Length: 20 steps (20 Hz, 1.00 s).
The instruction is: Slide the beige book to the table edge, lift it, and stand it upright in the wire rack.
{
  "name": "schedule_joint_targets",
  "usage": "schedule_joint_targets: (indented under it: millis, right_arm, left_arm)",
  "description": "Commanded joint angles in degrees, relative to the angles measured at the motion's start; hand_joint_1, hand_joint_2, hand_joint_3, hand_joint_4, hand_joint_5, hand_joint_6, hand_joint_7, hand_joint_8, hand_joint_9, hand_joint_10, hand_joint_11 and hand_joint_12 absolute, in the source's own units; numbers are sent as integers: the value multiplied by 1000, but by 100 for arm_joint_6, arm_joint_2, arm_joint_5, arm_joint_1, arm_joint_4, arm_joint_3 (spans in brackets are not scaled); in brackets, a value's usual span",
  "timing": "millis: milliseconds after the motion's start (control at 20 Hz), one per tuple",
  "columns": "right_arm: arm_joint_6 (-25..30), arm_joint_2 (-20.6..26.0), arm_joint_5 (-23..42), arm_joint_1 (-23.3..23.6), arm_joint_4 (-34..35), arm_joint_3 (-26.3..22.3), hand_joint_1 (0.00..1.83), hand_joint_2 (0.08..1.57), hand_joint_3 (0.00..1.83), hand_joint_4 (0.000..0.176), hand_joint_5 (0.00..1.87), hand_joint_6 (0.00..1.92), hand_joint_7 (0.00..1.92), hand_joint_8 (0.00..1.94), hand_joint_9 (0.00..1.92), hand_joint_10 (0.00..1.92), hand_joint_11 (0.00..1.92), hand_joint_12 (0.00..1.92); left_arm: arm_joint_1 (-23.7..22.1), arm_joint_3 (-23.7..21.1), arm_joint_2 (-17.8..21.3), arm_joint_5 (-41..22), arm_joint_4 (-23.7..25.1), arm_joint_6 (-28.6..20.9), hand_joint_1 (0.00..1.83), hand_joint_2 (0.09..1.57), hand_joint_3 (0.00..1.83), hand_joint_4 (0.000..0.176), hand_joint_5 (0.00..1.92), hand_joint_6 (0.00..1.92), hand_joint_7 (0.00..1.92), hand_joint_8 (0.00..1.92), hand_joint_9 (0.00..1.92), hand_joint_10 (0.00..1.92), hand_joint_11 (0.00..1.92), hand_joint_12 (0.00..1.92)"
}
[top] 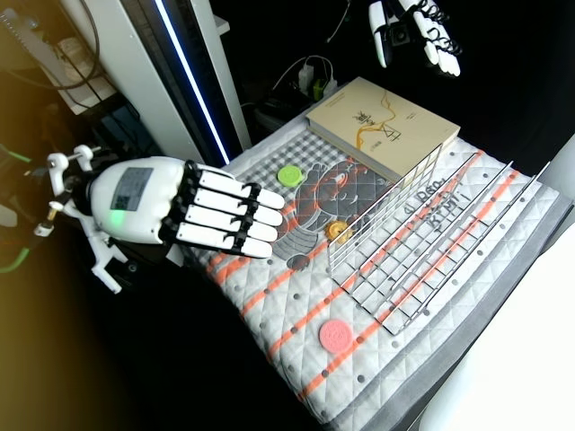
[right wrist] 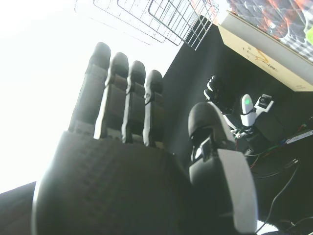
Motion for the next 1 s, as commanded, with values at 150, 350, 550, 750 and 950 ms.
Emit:
schedule_joint_targets:
  millis: [150,350,550,750,950]
  right_arm:
    - [325,-50,615,141,-304,60,292,1335,0,22,402,0,328,13,288,7,288,77]
    - [665,-221,63,998,-1336,185,202,1377,6,0,378,1,398,4,371,6,353,48]
    - [1490,-693,-733,1937,-2803,520,7,1440,13,0,310,0,350,0,363,1,425,37]
    - [2476,-1215,-1360,2620,-4215,876,0,1413,2,0,330,0,366,0,431,1,628,95]
    - [3215,-1665,-1799,3091,-5363,1176,0,1410,0,0,310,0,319,1,286,3,360,7]
  left_arm:
    - [23,-82,56,-987,-144,-15,0,1307,1,52,470,0,416,3,379,0,0,748]
    - [419,-274,274,-1316,-236,-9,0,1167,0,141,240,0,165,4,143,6,0,389]
    - [979,-396,328,-2033,-724,11,0,1138,0,154,66,0,0,0,0,0,0,0]
    - [1204,-445,321,-2217,-833,10,0,1138,0,154,73,9,0,0,0,0,0,0]
    - [1204,-442,284,-2172,-874,10,0,1162,0,134,98,15,0,0,0,0,0,0]
